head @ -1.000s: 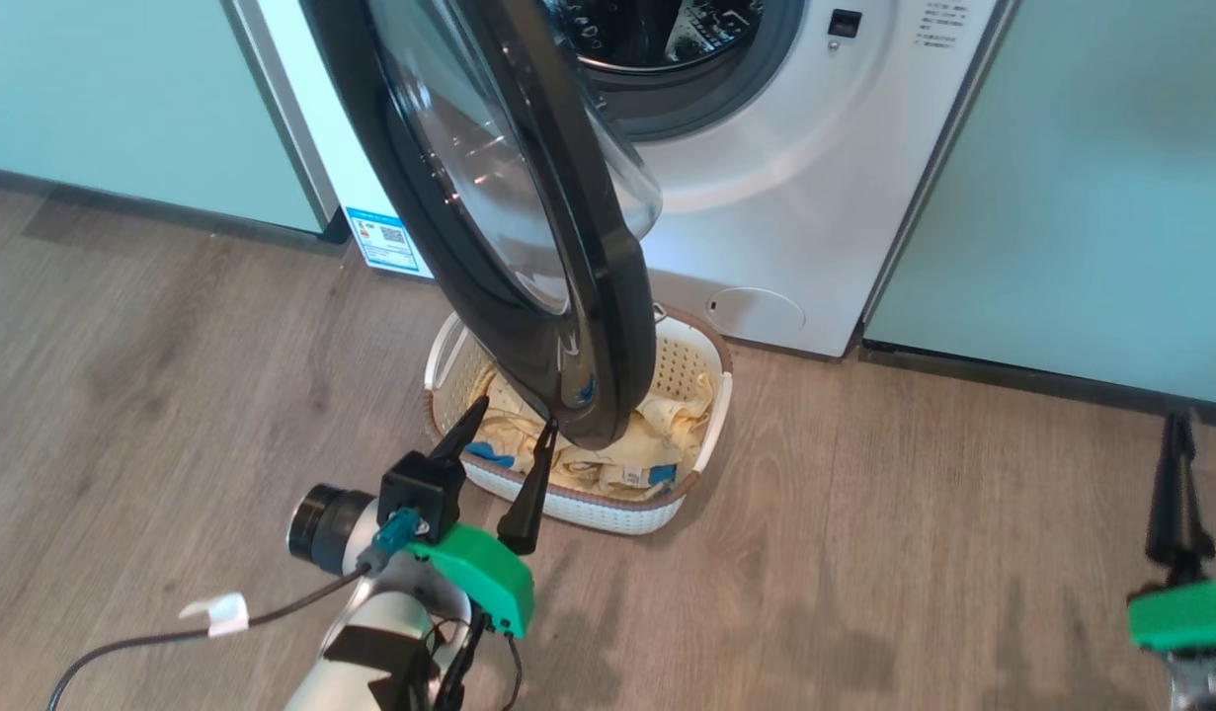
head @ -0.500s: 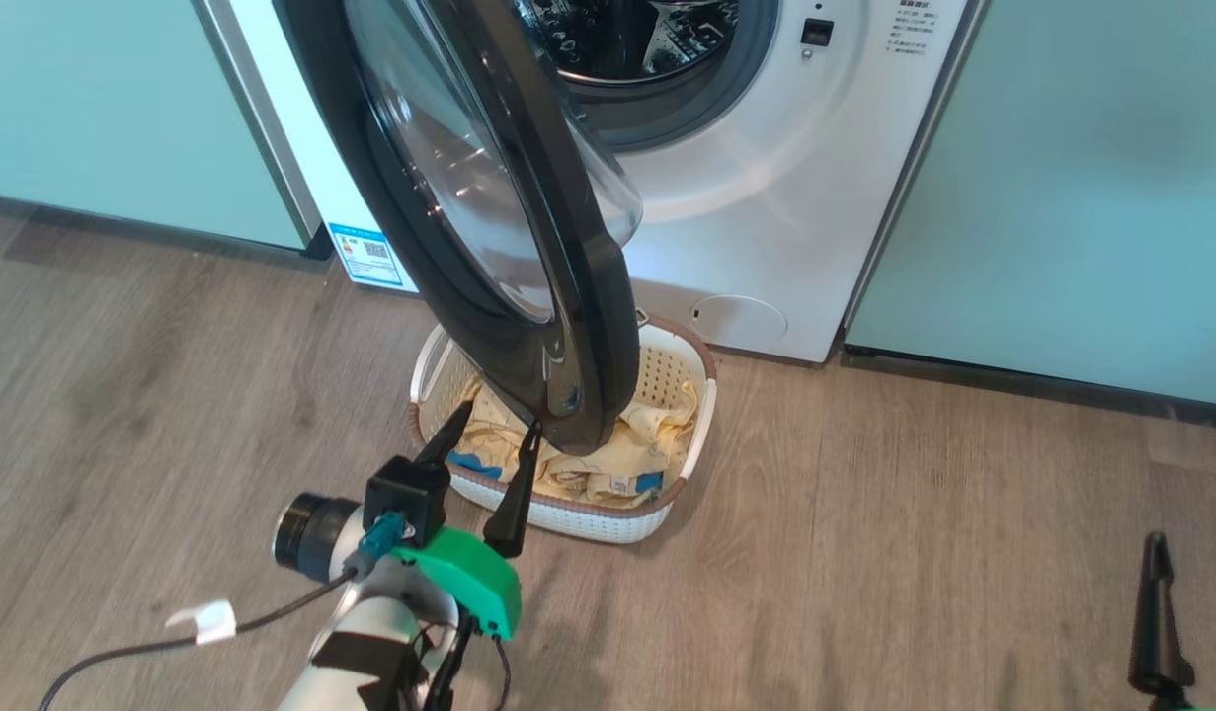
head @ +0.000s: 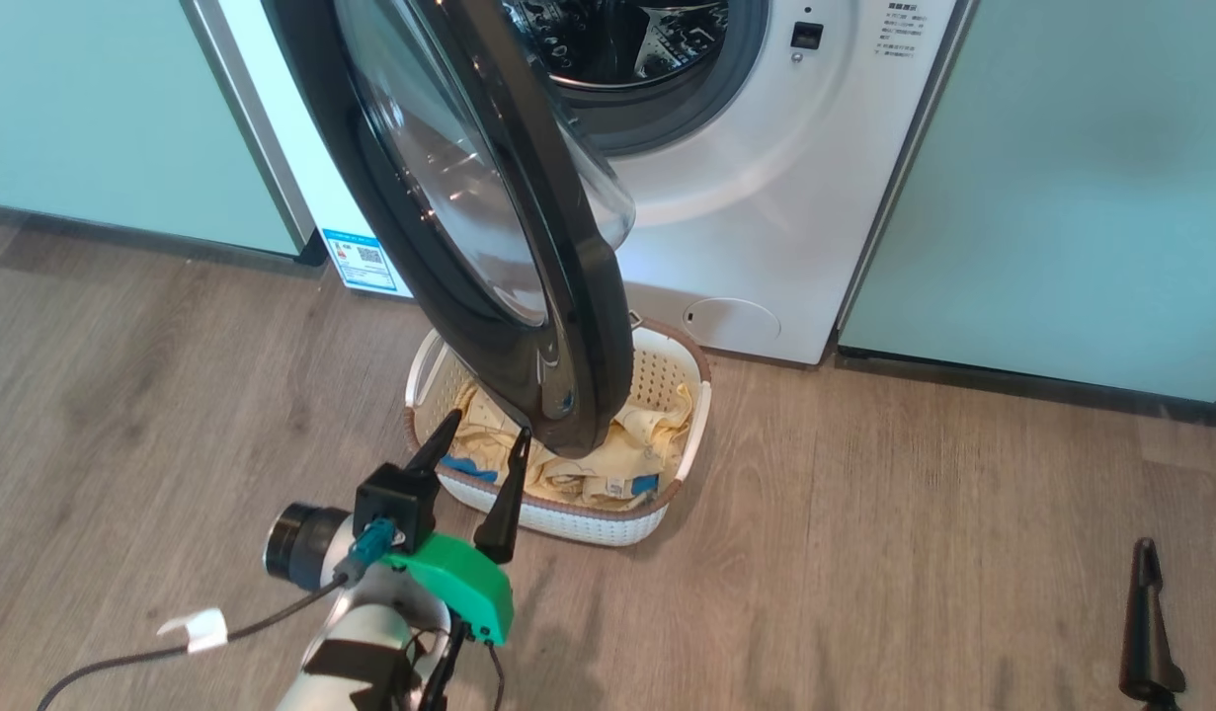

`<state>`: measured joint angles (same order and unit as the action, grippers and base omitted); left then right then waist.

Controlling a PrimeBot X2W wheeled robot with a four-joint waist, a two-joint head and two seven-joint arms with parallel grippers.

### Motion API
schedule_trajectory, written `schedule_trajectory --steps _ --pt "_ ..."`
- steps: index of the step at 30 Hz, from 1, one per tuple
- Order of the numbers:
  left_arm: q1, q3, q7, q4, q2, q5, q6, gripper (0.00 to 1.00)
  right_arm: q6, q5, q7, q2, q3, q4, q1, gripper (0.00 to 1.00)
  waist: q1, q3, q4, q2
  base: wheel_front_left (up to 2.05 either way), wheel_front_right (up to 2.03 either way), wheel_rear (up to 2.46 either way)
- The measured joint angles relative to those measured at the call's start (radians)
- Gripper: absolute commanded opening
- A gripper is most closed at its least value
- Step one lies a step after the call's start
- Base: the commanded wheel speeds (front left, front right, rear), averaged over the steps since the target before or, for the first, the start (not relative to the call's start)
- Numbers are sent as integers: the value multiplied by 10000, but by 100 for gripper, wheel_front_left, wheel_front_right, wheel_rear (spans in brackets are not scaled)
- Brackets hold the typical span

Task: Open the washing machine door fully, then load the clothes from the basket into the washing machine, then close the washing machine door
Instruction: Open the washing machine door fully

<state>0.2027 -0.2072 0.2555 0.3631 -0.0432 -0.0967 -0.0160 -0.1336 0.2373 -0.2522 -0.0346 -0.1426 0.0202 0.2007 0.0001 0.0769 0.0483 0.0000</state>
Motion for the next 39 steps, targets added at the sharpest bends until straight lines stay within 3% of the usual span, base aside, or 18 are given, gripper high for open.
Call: schedule_trajectory --steps 6,7,8,9,26,34,39 --pt "3 40 0 0 2 0 0 100 0 2 -2 2 -4 -13 0 100 0 23 -1 0 0 0 0" --pt "3 54 0 2 2 0 0 84 0 2 -2 2 -4 -17 0 100 -1 31 -9 0 0 0 0" --pt "6 67 -2 21 2 2 -2 24 0 2 0 4 -4 -17 0 100 0 37 -14 0 0 0 0" --pt "14 73 0 86 -4 25 -6 0 0 2 -2 4 -2 -19 0 100 0 40 -19 0 0 0 0" --pt "778 516 0 -77 -153 104 138 0 0 82 -2 8 -4 -12 -2 100 0 62 -29 0 0 0 0" --pt "2203 897 2 -1685 -700 685 690 0 0 105 0 10 -15 13 -1 100 0 -23 0 0 0 0 0" --pt "3048 982 12 -3003 -779 874 807 0 0 182 0 10 -35 27 -1 100 -1 -88 -42 1 0 0 0"
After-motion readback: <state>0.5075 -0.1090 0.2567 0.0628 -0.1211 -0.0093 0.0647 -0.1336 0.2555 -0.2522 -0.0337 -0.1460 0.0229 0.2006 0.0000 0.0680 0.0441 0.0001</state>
